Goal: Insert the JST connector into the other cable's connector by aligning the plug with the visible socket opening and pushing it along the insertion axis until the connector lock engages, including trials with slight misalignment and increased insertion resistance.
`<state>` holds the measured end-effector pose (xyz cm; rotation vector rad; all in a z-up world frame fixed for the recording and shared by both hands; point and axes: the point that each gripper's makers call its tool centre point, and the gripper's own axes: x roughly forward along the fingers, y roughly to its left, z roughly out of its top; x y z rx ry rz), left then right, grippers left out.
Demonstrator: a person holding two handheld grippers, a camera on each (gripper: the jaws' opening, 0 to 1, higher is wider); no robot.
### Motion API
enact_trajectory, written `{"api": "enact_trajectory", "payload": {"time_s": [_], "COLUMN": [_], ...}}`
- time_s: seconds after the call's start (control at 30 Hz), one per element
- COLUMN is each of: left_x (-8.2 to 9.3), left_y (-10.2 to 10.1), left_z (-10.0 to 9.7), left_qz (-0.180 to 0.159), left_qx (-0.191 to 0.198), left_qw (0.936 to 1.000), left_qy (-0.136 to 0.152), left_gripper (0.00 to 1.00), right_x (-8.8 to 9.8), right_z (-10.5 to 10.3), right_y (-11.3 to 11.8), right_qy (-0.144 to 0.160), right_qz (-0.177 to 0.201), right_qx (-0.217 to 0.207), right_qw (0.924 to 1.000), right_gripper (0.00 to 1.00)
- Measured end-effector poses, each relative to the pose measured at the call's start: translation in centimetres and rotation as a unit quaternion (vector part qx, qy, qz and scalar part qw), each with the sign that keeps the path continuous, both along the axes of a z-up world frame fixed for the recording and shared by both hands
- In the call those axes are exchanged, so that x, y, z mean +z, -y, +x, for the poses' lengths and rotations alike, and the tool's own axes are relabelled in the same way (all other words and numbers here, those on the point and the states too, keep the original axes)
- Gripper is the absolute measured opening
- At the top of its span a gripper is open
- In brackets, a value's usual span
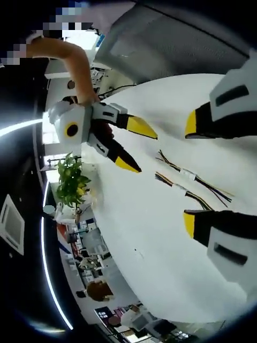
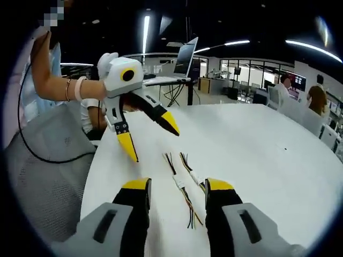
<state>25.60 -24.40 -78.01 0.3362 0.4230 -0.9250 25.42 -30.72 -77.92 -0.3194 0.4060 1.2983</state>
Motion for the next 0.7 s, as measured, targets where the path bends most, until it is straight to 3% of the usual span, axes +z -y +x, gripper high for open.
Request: {"api": "enact_trajectory", "payload": {"time_s": [0.7], "left_x": [2.0], "left_y": [-1.3], "left_z": [-1.7], "left_qz": [-0.029], "left_qx": [0.048], "left_qw": [0.9984], "left_qy": [0.009], "left_gripper": [0.68], "right_x": [2.1], "right_z": [-0.7], "right_y": [1.6], "right_qy": [-0.018], "right_qz": [0.026], "right_qx": [-0.073], "right_qw": [0.9969], "right_gripper": [0.51]}}
